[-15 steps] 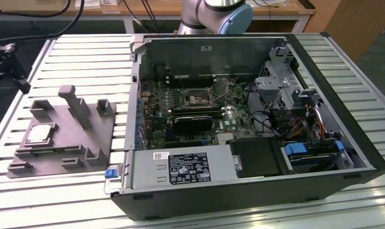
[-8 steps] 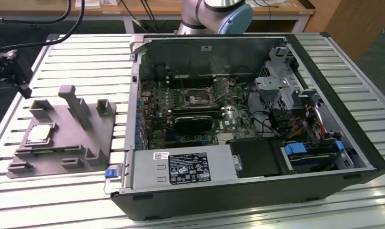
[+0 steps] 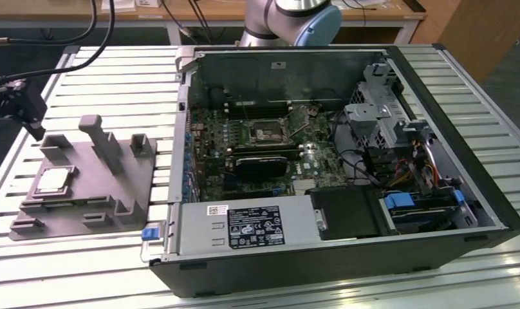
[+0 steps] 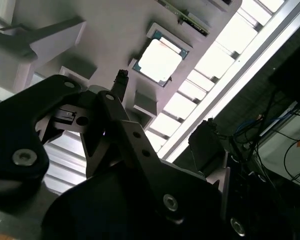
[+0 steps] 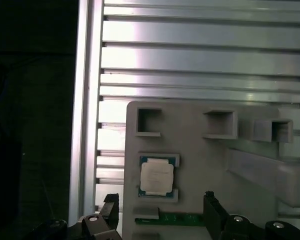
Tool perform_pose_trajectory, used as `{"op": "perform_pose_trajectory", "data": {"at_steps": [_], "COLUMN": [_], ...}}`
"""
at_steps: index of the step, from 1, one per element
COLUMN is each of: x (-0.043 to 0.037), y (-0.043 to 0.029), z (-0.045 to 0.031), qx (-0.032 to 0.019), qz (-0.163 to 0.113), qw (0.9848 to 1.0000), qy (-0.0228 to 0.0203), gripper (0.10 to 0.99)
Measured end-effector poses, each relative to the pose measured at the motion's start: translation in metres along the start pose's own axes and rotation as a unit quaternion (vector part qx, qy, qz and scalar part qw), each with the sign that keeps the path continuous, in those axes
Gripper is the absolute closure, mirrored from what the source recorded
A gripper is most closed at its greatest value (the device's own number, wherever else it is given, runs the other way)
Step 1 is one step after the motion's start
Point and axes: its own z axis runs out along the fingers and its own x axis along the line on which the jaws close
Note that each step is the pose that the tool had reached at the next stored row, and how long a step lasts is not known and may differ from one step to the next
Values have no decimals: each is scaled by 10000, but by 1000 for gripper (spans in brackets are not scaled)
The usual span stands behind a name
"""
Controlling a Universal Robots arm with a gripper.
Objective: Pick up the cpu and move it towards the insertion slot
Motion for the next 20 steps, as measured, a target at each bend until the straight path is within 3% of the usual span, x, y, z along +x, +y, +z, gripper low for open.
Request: {"op": "perform_pose_trajectory", "data": {"at_steps": [20], "x": [7], "y": [-20], "z": [365], "qx": [-1], "qz": [1], "qw": [10000], "qy": [23], "gripper": [322]}}
